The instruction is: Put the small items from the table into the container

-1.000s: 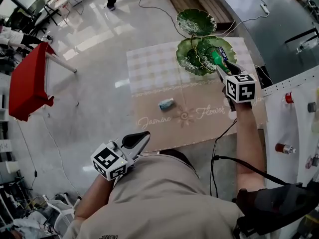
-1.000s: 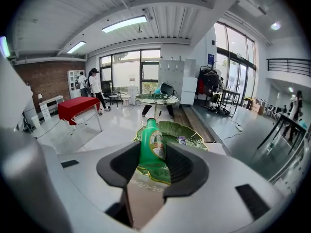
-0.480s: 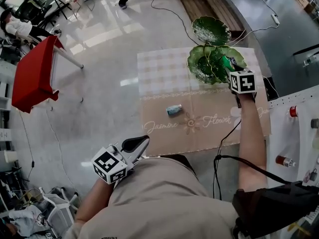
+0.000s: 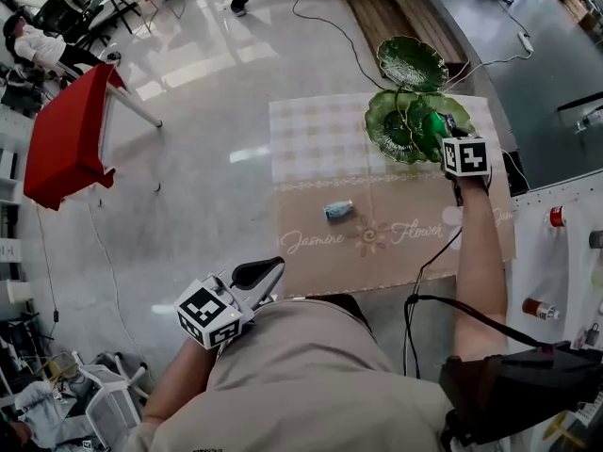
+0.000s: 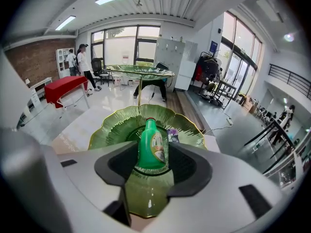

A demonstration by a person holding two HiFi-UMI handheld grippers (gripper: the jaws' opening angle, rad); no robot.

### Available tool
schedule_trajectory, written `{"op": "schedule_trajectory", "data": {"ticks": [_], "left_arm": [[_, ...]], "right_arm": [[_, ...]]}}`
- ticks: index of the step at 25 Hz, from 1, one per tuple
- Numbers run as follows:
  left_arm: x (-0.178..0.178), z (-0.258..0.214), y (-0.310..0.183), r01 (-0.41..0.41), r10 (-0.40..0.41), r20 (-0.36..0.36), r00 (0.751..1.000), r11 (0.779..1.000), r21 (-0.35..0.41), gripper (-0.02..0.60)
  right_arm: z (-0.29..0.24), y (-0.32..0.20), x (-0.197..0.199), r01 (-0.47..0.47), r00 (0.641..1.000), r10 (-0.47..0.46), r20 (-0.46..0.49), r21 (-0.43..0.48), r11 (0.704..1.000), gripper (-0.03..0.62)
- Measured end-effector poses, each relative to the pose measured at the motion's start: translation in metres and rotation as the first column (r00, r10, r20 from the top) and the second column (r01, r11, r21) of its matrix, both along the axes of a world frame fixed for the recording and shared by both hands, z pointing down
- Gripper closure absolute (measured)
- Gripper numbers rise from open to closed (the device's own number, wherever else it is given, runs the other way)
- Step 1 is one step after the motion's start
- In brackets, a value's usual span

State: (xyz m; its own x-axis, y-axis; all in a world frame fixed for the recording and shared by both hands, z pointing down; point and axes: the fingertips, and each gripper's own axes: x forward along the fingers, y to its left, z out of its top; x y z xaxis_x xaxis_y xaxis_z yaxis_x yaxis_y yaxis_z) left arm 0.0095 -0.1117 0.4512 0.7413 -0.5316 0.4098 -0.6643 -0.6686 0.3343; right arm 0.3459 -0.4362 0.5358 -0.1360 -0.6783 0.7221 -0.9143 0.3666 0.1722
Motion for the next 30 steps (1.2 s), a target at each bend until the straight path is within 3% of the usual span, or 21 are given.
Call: {"op": "schedule_trajectory", "data": {"ticks": [7,13,23,30], "left_arm": [[-0.016,-0.004,0.011,-0.023,0.023,-0.022,0.999,1.0,0.01,0.572],[-0.039,-0.011,0.028,-0.062,0.063,-0.037,0.997,0.998,0.035,0.574],[-0.087,-0.016,0.068,-0.14,0.144,-0.053,0.988,0.988,0.064,0.573],[-0.127,-0.018,0.099,-0.153,0.159,-0.069,0.985,0.985,0.081,0.574]], "right_arm": [[-0.023,0.021,0.003,-0.056,0.998,0.055,0.023,0.047,0.997,0.378],[-0.055,0.073,-0.019,-0.091,0.994,0.083,0.073,0.114,0.989,0.401],[-0.071,0.208,-0.116,-0.075,0.985,0.051,0.166,0.147,0.986,0.535],[-0.065,0.293,-0.188,-0.053,0.977,0.023,0.21,0.14,0.989,0.56]]}}
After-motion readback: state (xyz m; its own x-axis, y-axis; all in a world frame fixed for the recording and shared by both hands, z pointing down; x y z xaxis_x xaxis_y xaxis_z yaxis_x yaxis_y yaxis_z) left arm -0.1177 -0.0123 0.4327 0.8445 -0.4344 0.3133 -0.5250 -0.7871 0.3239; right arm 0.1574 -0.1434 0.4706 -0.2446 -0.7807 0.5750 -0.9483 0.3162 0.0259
